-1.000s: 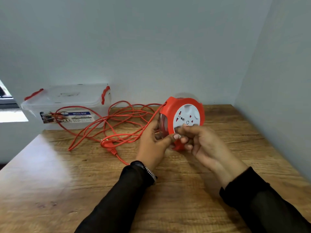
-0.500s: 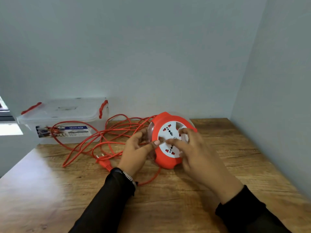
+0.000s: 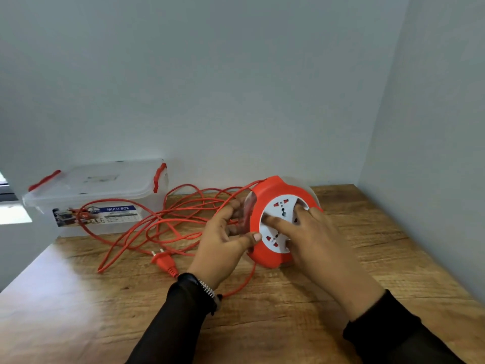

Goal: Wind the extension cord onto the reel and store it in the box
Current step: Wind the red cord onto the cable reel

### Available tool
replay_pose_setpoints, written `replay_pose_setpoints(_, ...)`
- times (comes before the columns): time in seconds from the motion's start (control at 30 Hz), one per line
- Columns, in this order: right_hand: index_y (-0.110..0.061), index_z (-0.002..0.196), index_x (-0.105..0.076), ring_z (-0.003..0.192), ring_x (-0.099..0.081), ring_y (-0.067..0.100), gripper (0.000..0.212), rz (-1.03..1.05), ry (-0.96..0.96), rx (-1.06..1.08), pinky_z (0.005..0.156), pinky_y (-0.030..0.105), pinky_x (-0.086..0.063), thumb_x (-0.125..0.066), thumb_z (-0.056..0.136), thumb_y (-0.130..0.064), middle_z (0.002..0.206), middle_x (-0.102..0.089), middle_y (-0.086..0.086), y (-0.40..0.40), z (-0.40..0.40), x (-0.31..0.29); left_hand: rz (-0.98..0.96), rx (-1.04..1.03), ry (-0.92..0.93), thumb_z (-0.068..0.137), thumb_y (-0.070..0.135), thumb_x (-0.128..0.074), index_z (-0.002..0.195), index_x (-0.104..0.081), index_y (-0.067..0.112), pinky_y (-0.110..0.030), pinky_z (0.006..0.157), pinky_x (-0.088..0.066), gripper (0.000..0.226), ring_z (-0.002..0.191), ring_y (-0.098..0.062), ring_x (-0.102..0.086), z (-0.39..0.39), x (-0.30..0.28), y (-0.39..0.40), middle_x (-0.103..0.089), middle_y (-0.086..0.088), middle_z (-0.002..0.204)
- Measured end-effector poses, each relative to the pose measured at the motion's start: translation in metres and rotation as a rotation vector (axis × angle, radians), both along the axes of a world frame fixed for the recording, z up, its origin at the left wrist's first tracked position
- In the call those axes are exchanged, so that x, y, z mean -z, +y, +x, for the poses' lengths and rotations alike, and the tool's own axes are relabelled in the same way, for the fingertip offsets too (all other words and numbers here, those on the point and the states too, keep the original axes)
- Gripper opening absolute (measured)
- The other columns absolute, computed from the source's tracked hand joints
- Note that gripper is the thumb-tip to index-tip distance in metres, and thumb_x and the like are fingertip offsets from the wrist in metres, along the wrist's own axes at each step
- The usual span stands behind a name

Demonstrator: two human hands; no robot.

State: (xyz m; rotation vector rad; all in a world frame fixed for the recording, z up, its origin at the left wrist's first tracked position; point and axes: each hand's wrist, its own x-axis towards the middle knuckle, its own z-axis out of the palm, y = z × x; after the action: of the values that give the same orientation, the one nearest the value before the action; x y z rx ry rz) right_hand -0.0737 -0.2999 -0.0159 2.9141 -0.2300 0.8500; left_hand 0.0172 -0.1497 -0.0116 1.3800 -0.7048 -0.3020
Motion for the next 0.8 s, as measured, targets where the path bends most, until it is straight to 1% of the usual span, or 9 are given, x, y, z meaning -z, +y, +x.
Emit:
replay_pose_setpoints(0.13,-0.042,0.132,-0.045,0.075,-0.061,0.025,0.061,0.038,-0.057,0.049,0.061,0.033,-0.047,-0.066,0.075,-0.039,0.089,-0.069,0.004,0.001,-0.004,-0.001,-0.012,-0.041,-0.027,0.077,-0.018,-0.066,0.124,-0.053,0.021,-0.016,0.064,-0.055,0.063,0.078,-0.001,-0.071,-0.008,0.000,-0.003,-0.065,0.011,0.105)
replay_pose_setpoints(0.23,-0.040,0.132,-0.046,0.067,-0.064,0.023,0.062,0.099,-0.144,0.075,0.054,0.026,-0.041,-0.066,0.075,-0.053,0.079,-0.071,0.001,0.006,-0.007,-0.004,-0.023,-0.076,-0.056,0.077,-0.015,-0.068,0.120,-0.053,0.027,-0.015,0.064,-0.054,0.062,0.079,-0.001,-0.071,-0.009,0.003,-0.005,-0.065,0.010,0.108)
replay_pose_setpoints(0.37,-0.042,0.140,-0.034,0.078,-0.065,0.023,0.066,0.304,-0.154,0.157,0.054,0.027,-0.033,-0.050,0.081,-0.067,0.086,-0.071,0.001,0.013,-0.012,-0.008,-0.058,-0.094,-0.055,0.077,-0.014,-0.069,0.124,-0.053,0.024,-0.016,0.066,-0.055,0.062,0.081,-0.003,-0.071,-0.015,0.005,-0.009,-0.067,0.007,0.110)
replay_pose_setpoints(0.53,-0.034,0.138,-0.039,0.084,-0.066,0.021,0.069,0.590,-0.189,0.145,0.060,0.028,-0.043,-0.053,0.078,-0.067,0.081,-0.070,-0.004,0.013,-0.013,-0.011,-0.111,-0.101,-0.027,0.077,-0.015,-0.068,0.125,-0.055,0.019,-0.022,0.069,-0.057,0.061,0.089,-0.011,-0.072,-0.020,0.010,-0.014,-0.072,0.007,0.106)
replay_pose_setpoints(0.6,-0.027,0.137,-0.043,0.082,-0.063,0.011,0.066,0.786,-0.208,0.102,0.064,0.026,-0.046,-0.060,0.081,-0.057,0.080,-0.068,-0.011,0.014,-0.011,-0.012,-0.130,-0.110,-0.021,0.077,-0.015,-0.069,0.123,-0.056,0.018,-0.028,0.071,-0.059,0.058,0.090,-0.017,-0.073,-0.021,0.013,-0.016,-0.073,0.007,0.104)
replay_pose_setpoints(0.67,-0.020,0.132,-0.047,0.080,-0.057,0.007,0.058,1.142,-0.203,0.056,0.068,0.023,-0.045,-0.065,0.083,-0.045,0.097,-0.064,-0.012,0.015,-0.008,-0.016,-0.158,-0.144,-0.008,0.074,-0.008,-0.074,0.120,-0.056,0.019,-0.035,0.070,-0.060,0.057,0.090,-0.024,-0.073,-0.024,0.015,-0.019,-0.070,-0.003,0.108)
replay_pose_setpoints(0.7,-0.019,0.123,-0.053,0.073,-0.056,0.010,0.045,1.332,-0.194,0.016,0.064,0.023,-0.046,-0.066,0.084,-0.039,0.094,-0.065,-0.006,0.015,-0.008,-0.018,-0.182,-0.166,0.000,0.071,-0.003,-0.075,0.119,-0.056,0.021,-0.037,0.068,-0.060,0.057,0.090,-0.025,-0.073,-0.027,0.015,-0.020,-0.067,-0.007,0.111)
replay_pose_setpoints(0.73,-0.016,0.111,-0.057,0.061,-0.053,0.011,0.030,1.507,-0.185,-0.032,0.053,0.021,-0.044,-0.065,0.086,-0.031,0.081,-0.064,0.001,0.014,-0.008,-0.021,-0.205,-0.185,0.001,0.069,0.001,-0.075,0.117,-0.055,0.021,-0.037,0.067,-0.060,0.057,0.089,-0.024,-0.072,-0.029,0.015,-0.022,-0.065,-0.009,0.112)
replay_pose_setpoints(0.8,-0.003,0.096,-0.060,0.043,-0.046,0.010,0.013,1.795,-0.182,-0.150,0.037,0.018,-0.032,-0.060,0.088,-0.014,0.063,-0.056,0.010,0.013,-0.007,-0.023,-0.216,-0.215,-0.029,0.069,-0.004,-0.077,0.115,-0.053,0.020,-0.031,0.065,-0.060,0.058,0.082,-0.016,-0.072,-0.033,0.017,-0.024,-0.063,-0.005,0.110)
